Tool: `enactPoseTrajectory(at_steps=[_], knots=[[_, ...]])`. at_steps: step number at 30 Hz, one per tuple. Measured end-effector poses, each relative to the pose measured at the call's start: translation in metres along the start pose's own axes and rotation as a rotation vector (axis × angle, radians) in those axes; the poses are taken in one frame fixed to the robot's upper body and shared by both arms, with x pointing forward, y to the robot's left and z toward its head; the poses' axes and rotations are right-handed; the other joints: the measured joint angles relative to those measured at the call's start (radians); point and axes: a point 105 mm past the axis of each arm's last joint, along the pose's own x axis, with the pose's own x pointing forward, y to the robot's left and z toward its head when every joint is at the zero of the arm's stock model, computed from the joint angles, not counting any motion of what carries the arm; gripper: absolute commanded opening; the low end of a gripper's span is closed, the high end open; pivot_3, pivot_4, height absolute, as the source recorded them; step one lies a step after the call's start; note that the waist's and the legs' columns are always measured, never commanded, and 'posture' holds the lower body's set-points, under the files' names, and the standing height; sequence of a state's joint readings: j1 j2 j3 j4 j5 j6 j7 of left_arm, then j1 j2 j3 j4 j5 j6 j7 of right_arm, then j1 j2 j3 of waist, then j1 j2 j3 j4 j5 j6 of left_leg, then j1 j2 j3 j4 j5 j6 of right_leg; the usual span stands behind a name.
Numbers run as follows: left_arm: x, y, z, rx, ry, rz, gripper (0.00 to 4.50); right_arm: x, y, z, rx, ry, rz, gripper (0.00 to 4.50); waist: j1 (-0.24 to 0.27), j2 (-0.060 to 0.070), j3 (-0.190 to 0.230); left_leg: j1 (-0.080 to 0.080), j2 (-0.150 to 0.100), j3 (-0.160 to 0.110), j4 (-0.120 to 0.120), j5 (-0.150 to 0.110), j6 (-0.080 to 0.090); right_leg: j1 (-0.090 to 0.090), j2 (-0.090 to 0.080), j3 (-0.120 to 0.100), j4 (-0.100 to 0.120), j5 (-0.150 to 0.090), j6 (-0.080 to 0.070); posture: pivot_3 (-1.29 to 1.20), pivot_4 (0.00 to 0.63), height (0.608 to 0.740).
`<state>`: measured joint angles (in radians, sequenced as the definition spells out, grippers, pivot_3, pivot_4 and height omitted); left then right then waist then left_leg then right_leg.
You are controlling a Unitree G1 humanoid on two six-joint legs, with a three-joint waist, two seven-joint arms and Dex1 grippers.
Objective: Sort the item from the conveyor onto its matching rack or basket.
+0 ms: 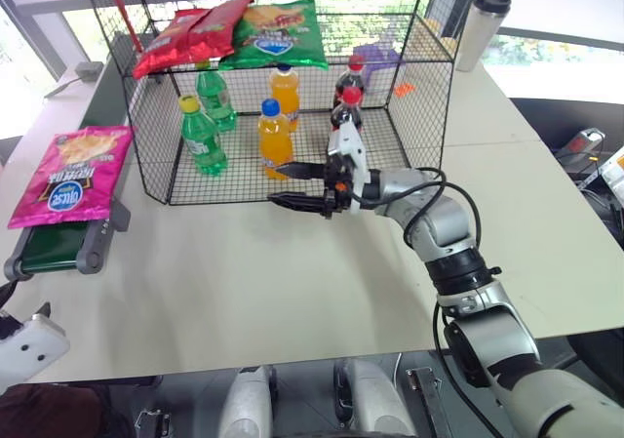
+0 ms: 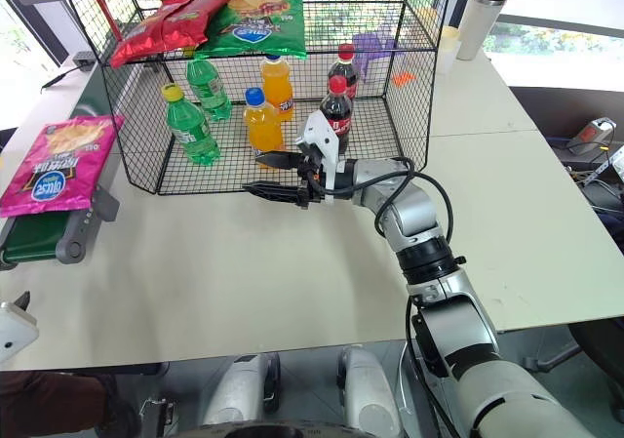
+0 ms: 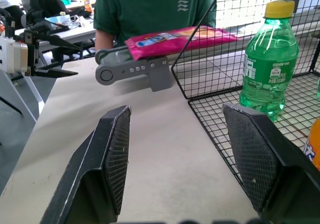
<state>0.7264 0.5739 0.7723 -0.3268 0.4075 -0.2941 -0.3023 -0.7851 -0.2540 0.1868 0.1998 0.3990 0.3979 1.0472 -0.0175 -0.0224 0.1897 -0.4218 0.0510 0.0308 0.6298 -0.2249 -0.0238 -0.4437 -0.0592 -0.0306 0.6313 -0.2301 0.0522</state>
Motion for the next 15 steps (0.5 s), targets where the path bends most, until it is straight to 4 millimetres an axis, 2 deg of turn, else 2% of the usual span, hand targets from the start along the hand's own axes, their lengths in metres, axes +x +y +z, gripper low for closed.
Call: enactPoseTrajectory(at_steps=[7,15], knots=[[-0.006,-0.002,0.000,0.030,0.014,0.065,2.79,-0.009,-0.004,-0.011,0.030,0.015,-0.051,2.98,0.001,0.000,0.000,0.000,0.000,0.000,0.000,0.000,0.000,0.000,0.000,0.000,0.000,0.000,0.000,0.00,0.150,0.740],[0.001,0.006,0.002,0.056,-0.006,0.110,2.79,-0.015,-0.010,-0.012,0.035,0.017,-0.093,2.98,0.000,0.000,0.000,0.000,0.000,0.000,0.001,0.000,0.000,0.000,0.001,0.000,0.001,0.000,0.000,0.00,0.150,0.740]])
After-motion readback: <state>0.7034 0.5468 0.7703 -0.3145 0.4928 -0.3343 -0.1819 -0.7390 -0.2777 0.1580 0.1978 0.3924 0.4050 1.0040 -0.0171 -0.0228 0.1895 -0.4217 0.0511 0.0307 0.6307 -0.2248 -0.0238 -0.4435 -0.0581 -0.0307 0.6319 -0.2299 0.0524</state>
